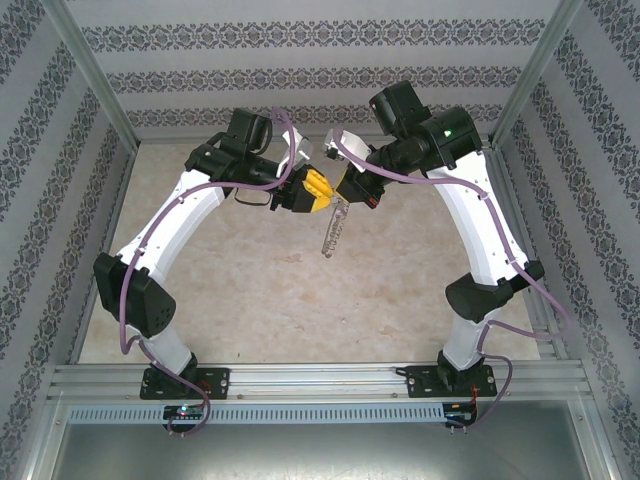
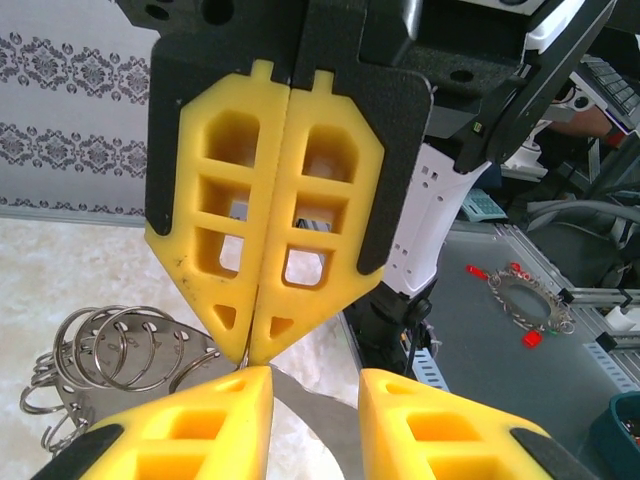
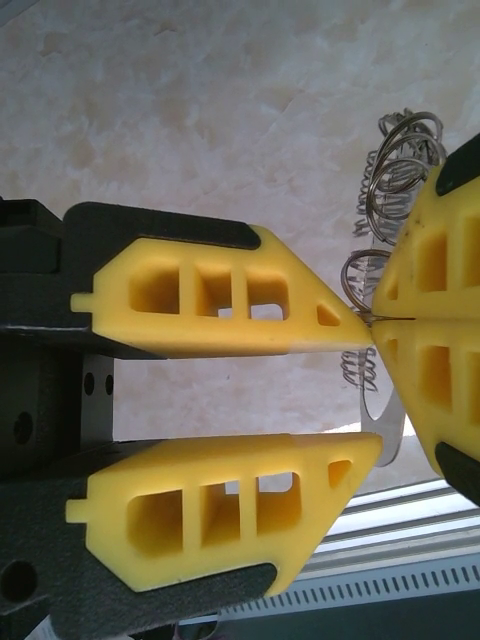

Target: Put the keys on the keyring

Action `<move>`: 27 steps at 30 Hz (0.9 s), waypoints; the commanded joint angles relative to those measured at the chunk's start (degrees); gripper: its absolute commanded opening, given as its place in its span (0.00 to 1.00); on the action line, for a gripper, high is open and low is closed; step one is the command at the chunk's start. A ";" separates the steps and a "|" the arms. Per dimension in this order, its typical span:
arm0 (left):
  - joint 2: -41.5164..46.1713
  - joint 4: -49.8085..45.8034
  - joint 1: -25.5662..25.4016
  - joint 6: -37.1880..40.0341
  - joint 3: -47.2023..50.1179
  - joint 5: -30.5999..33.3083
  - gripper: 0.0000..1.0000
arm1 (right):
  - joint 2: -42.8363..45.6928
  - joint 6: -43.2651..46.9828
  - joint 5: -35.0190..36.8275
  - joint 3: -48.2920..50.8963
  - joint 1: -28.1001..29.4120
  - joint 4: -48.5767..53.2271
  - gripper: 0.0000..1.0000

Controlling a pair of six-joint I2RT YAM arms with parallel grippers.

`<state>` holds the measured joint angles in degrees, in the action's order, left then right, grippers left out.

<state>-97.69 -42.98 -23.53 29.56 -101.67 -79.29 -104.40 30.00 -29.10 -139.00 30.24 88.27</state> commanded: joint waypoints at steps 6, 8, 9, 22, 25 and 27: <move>-1.83 -4.83 -1.05 3.74 -2.97 -3.49 0.28 | 2.52 -0.20 -1.94 1.10 0.26 -4.28 0.00; -1.91 -5.07 -1.06 3.56 -3.26 -1.28 0.30 | 2.97 -0.22 -2.08 1.69 0.09 -4.66 0.00; -1.54 -3.42 -1.08 2.29 -2.42 -0.40 0.33 | 3.10 -0.21 -2.22 1.79 0.08 -4.73 0.00; 5.39 16.99 -0.11 -9.74 6.90 7.82 0.38 | 4.93 -0.82 -1.84 5.47 -0.74 -6.47 0.00; 6.61 19.86 0.56 -11.65 8.06 8.78 0.39 | 5.08 -0.74 -1.87 5.58 -0.73 -6.42 0.00; 6.25 19.48 0.64 -11.71 7.50 8.48 0.39 | 5.25 -0.65 -2.33 5.67 -0.71 -6.59 0.00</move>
<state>-92.64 -29.02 -23.51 20.56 -94.19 -72.34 -101.47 29.93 -28.51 -133.69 29.39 82.85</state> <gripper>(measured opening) 0.389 0.049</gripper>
